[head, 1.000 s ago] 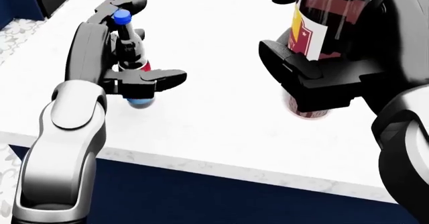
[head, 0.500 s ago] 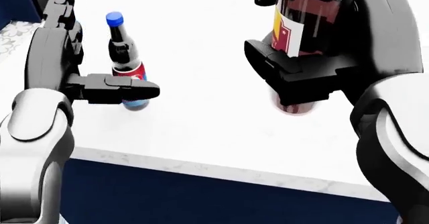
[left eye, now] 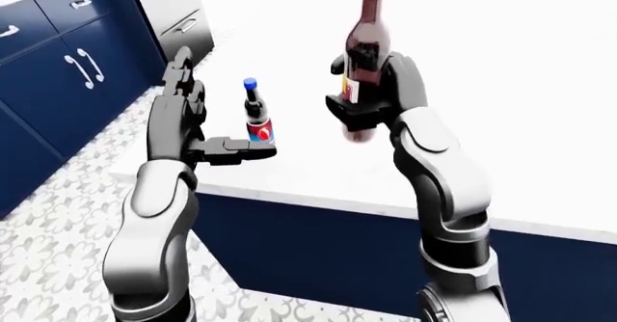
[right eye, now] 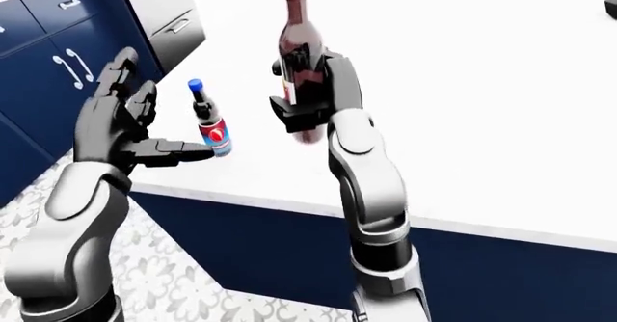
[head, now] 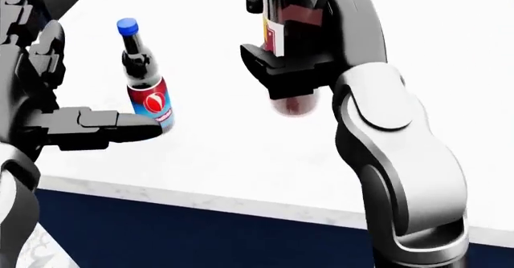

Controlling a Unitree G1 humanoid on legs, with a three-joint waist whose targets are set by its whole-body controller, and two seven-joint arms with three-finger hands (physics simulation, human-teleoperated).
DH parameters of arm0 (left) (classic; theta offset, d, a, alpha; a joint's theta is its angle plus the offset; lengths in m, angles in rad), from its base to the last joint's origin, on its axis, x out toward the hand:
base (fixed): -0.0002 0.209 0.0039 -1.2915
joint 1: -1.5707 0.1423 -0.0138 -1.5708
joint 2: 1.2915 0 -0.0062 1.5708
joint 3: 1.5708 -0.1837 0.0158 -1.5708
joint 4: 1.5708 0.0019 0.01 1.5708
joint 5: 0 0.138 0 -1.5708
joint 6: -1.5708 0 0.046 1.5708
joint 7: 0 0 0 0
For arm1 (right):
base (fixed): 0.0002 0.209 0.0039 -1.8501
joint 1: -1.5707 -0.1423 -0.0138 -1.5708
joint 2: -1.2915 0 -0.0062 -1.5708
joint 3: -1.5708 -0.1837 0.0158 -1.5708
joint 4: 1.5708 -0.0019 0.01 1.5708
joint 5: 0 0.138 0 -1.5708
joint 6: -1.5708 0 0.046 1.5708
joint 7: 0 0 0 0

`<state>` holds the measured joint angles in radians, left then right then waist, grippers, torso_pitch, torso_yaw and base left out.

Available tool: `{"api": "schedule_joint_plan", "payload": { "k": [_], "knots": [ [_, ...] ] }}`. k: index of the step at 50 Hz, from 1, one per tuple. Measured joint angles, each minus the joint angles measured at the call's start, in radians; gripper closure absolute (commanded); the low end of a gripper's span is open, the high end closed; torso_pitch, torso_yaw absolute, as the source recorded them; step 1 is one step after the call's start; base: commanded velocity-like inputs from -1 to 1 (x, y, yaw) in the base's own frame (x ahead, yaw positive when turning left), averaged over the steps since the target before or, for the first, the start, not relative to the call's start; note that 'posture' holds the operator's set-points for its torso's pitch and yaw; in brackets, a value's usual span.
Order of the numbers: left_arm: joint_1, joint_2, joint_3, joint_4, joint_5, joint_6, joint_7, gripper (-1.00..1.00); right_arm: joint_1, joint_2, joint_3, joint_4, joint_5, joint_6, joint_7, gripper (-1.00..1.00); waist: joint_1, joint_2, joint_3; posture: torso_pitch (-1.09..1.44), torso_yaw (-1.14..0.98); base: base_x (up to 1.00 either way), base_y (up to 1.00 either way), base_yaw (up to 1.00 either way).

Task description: Move the drinks to the dining counter.

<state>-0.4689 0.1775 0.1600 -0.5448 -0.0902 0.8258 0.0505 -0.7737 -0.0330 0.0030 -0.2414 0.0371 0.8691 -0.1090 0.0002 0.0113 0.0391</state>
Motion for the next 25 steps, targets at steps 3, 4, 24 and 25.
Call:
{"api": "schedule_joint_plan", "payload": {
  "k": [3, 4, 24, 25],
  "knots": [
    [0.008, -0.001, 0.0, -0.01, -0.006, 0.005, 0.0, -1.0, 0.012, 0.011, 0.007, 0.022, -0.01, -0.039, 0.0, 1.0, 0.0, 0.001, -0.001, 0.0, 0.0, 0.0, 0.0, 0.0],
    [0.011, -0.001, 0.001, -0.011, -0.007, 0.006, 0.0, -1.0, 0.016, 0.014, 0.009, 0.027, -0.014, -0.05, 0.001, 1.0, 0.0, 0.001, 0.0, 0.0, 0.0, 0.0, 0.0, 0.0],
    [0.028, 0.009, 0.014, -0.005, -0.033, -0.001, 0.013, -1.0, 0.07, 0.058, 0.021, 0.125, -0.031, -0.137, -0.007, 1.0, 0.001, 0.0, -0.001, 0.0, 0.0, 0.0, 0.0, 0.0],
    [0.027, 0.01, 0.015, -0.008, -0.034, 0.004, 0.013, -1.0, 0.071, 0.059, 0.021, 0.126, -0.031, -0.14, -0.008, 1.0, 0.0, 0.0, -0.001, 0.0, 0.0, 0.0, 0.0, 0.0]
  ]
}}
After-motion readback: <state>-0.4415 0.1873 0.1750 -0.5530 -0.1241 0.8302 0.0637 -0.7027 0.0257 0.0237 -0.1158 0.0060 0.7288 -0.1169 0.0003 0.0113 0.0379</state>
